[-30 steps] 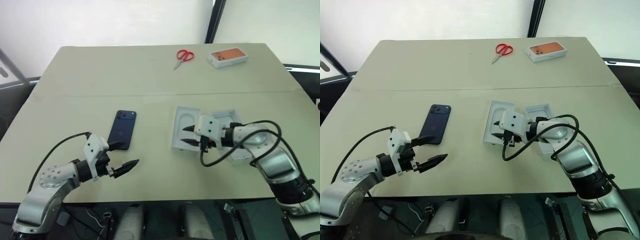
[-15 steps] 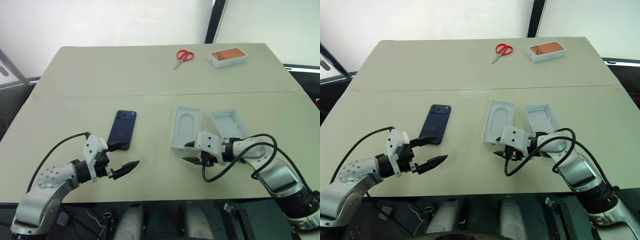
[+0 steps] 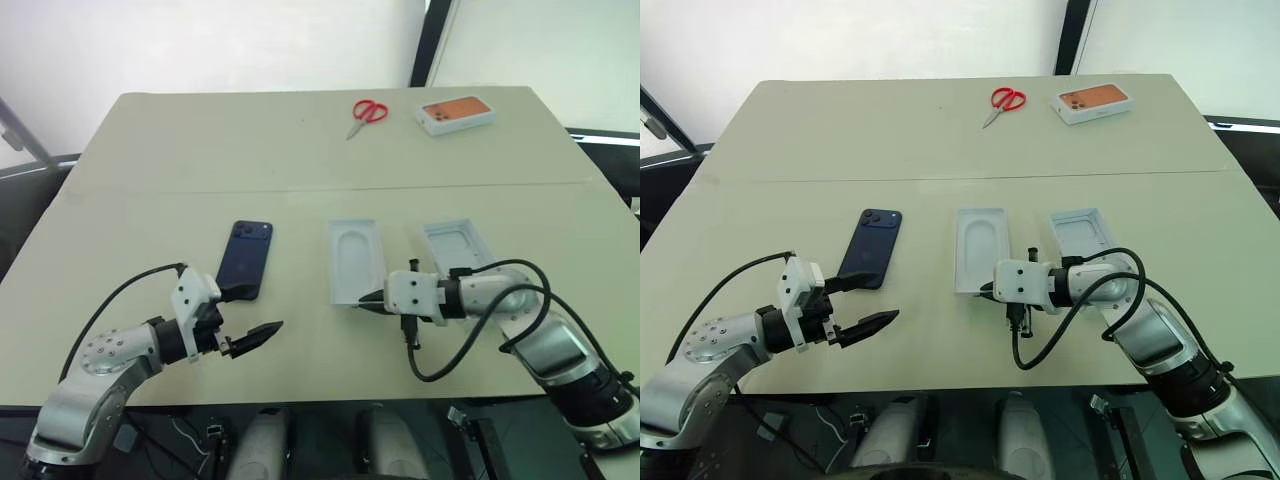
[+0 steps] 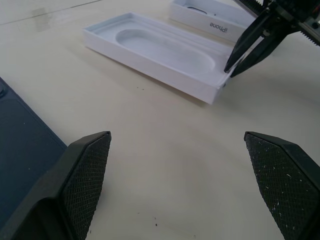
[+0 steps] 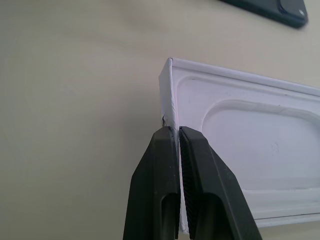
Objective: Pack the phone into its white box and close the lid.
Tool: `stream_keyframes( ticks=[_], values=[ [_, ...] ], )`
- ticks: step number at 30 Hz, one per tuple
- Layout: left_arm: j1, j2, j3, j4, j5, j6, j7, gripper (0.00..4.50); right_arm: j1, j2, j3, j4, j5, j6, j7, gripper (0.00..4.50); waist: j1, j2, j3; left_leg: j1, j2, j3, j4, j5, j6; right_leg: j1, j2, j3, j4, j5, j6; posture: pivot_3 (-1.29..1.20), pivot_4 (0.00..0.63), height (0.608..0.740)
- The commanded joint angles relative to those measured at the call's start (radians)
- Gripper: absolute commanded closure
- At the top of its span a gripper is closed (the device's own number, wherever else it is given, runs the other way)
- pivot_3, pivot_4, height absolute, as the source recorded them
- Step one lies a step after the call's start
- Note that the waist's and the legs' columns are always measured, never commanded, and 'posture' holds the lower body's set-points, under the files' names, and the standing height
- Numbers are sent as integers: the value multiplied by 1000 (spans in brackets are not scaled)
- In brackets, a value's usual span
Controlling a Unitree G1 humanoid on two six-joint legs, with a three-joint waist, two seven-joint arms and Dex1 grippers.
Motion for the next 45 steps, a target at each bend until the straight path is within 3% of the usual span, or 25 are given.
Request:
stream_keyframes(
  ticks=[1,8,9,11,15,20,23,28,35,45],
  values=[
    [4,2,22,-16,3,-19,8,0,-25,19,14,13,-21,-46,-5,4447,0,0,0,0,0,0,0,0,0,0,0,0,0,0,0,0,150,697],
    [24,0,33,-24,-2,-18,26,0,-31,37,18,20,-15,4,9,4447,1,0,0,0,0,0,0,0,0,0,0,0,0,0,0,0,150,697],
    [26,-1,35,-24,-3,-17,28,0,-26,36,14,7,1,25,18,3783,1,0,0,0,0,0,0,0,0,0,0,0,0,0,0,0,150,697],
    [28,-1,38,-24,-6,-16,32,0,-20,34,7,-11,21,52,29,3027,1,0,0,0,0,0,0,0,0,0,-1,0,0,0,0,0,150,697],
    [6,-2,97,-6,-58,73,102,0,-44,79,-72,-52,103,147,-29,995,1,0,0,0,0,0,0,0,0,0,-2,0,0,0,0,0,150,697],
    [-95,-51,274,38,-265,267,297,0,-168,191,-130,-36,161,288,-149,995,-1,0,0,0,0,-1,0,0,0,-1,-1,0,1,0,0,0,150,697],
    [-197,-83,384,116,-365,395,494,0,-246,272,-94,30,135,349,-226,1804,-1,-1,0,0,0,-1,0,0,0,-1,1,0,2,0,0,0,150,697],
    [-297,-1,346,187,-359,638,634,0,-352,363,42,170,3,313,-311,4422,-4,-1,0,0,-1,0,1,3,-6,-2,1,0,2,0,0,0,150,697],
    [-498,-59,380,406,-457,928,731,0,-405,465,209,359,-170,196,-382,4473,-4,-2,-1,-1,-1,-1,1,5,-8,-4,2,0,5,0,0,0,150,697],
    [-567,-144,395,438,-453,1137,730,0,-406,562,295,462,-259,149,-380,4473,-3,-2,-2,-1,-1,-1,0,6,-10,-4,2,1,6,0,0,0,150,697]
  ],
)
